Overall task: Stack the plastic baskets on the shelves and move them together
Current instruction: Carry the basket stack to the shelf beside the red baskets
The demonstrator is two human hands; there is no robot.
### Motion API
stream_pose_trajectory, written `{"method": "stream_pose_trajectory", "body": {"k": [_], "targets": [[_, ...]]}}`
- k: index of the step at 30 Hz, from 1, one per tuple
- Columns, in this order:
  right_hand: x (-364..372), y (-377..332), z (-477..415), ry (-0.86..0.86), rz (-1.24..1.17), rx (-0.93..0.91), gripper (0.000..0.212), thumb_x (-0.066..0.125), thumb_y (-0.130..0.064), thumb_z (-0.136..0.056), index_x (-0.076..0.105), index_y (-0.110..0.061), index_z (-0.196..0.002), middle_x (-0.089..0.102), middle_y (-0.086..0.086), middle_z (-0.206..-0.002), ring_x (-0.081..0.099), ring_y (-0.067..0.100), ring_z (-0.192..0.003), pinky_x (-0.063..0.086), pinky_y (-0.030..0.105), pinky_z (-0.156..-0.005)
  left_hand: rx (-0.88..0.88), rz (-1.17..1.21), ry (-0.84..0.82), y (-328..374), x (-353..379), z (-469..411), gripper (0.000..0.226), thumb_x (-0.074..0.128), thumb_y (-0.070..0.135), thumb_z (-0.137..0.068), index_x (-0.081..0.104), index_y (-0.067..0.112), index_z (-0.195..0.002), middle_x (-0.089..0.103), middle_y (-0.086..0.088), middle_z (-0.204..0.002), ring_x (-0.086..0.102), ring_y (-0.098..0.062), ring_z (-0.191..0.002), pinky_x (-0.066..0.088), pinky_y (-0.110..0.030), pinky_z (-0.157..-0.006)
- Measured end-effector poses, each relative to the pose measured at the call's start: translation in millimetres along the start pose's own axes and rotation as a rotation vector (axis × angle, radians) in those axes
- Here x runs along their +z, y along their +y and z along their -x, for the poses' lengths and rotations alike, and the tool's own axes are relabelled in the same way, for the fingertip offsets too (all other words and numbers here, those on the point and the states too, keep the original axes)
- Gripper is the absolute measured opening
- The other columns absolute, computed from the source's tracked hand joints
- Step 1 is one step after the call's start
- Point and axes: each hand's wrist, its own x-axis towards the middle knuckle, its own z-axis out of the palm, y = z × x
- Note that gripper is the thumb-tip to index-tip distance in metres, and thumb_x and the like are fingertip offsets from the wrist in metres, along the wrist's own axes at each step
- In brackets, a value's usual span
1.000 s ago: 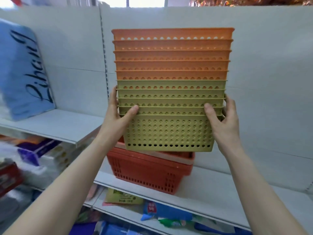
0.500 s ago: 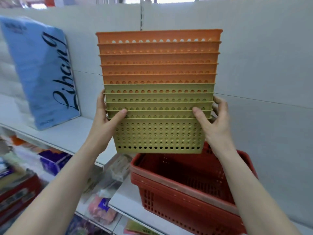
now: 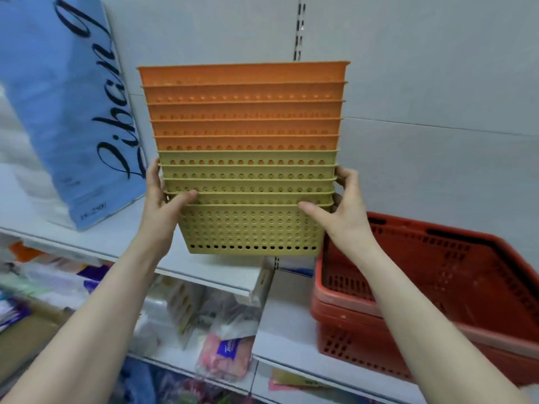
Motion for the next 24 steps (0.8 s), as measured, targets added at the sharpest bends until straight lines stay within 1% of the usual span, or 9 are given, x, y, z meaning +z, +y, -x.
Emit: {"method": "stream_pose_trajectory", "body": {"k": [2,4,5,9,13,16,18,20,24], "targets": [[27,6,6,-0.005,-0.001,0.058,0.072,0.083,-0.021,-0.074,0.035,-0.022,-0.127,0.053,-0.015,-0.123,0.057,-0.001,-0.112,0.047,0.028,-0.099,-0.040,0.003,-0.021,-17,-22,-7,0.080,0.064,0.006,-0.077,0.028,0.034,-0.142,0.061,0.004,-0.122,0.056,-0.022,-0.112,0.044,-0.050,-0.101],[51,15,13,0.015,-0.005,0.107,0.076,0.084,-0.024,-0.072,0.034,-0.021,-0.130,0.054,-0.005,-0.129,0.056,0.008,-0.119,0.045,0.035,-0.104,-0.069,-0.010,-0.043,-31,-39,-12,0.083,0.065,0.005,-0.076,0.026,0.036,-0.142,0.061,0.003,-0.124,0.057,-0.021,-0.113,0.046,-0.048,-0.100],[60,18,16,0.023,0.007,0.124,0.077,0.083,-0.024,-0.073,0.034,-0.021,-0.131,0.051,-0.004,-0.132,0.052,0.009,-0.122,0.042,0.034,-0.106,-0.073,-0.025,-0.056,-35,-45,-14,0.084,0.066,0.006,-0.076,0.025,0.037,-0.142,0.059,0.002,-0.125,0.057,-0.020,-0.113,0.047,-0.045,-0.099],[85,19,21,0.072,0.072,0.160,0.080,0.080,-0.021,-0.078,0.030,-0.021,-0.140,0.040,-0.012,-0.131,0.036,-0.004,-0.121,0.030,0.015,-0.099,-0.056,-0.070,-0.131,-45,-62,-28,0.085,0.069,0.010,-0.082,0.018,0.036,-0.145,0.051,-0.005,-0.139,0.055,-0.017,-0.121,0.047,-0.036,-0.099],[95,17,22,0.067,0.172,0.171,0.088,0.078,-0.033,-0.080,0.024,-0.020,-0.148,0.036,-0.011,-0.143,0.028,-0.003,-0.128,0.028,0.024,-0.106,0.025,-0.169,-0.168,-52,-66,-32,0.080,0.065,0.021,-0.090,0.014,0.033,-0.151,0.042,0.004,-0.150,0.047,-0.010,-0.132,0.040,-0.041,-0.109],[101,16,22,0.061,0.277,0.157,0.088,0.074,-0.038,-0.083,0.018,-0.020,-0.150,0.035,-0.008,-0.147,0.031,0.001,-0.130,0.025,0.021,-0.104,0.044,-0.187,-0.152,-56,-64,-39,0.079,0.063,0.021,-0.091,0.014,0.036,-0.150,0.041,0.009,-0.150,0.044,-0.006,-0.133,0.038,-0.042,-0.111],[106,14,17,0.073,0.354,0.165,0.088,0.071,-0.040,-0.085,0.017,-0.018,-0.151,0.036,-0.001,-0.152,0.037,0.012,-0.135,0.026,0.020,-0.101,0.015,-0.197,-0.146,-58,-60,-50,0.079,0.062,0.017,-0.092,0.014,0.036,-0.151,0.041,0.007,-0.150,0.045,-0.010,-0.133,0.039,-0.043,-0.111],[110,16,6,0.072,0.416,0.155,0.087,0.069,-0.043,-0.085,0.017,-0.015,-0.150,0.042,0.005,-0.149,0.044,0.020,-0.132,0.033,0.023,-0.098,-0.024,-0.211,-0.137,-59,-55,-63,0.078,0.061,0.013,-0.092,0.014,0.033,-0.151,0.043,0.003,-0.149,0.046,-0.015,-0.132,0.040,-0.044,-0.109],[111,27,-13,0.045,0.488,0.143,0.084,0.066,-0.052,-0.084,0.020,-0.016,-0.144,0.052,0.010,-0.139,0.054,0.026,-0.123,0.049,0.039,-0.096,-0.075,-0.209,-0.107,-61,-46,-85,0.076,0.062,0.008,-0.091,0.018,0.028,-0.149,0.045,0.000,-0.146,0.049,-0.020,-0.127,0.042,-0.046,-0.107]]}}
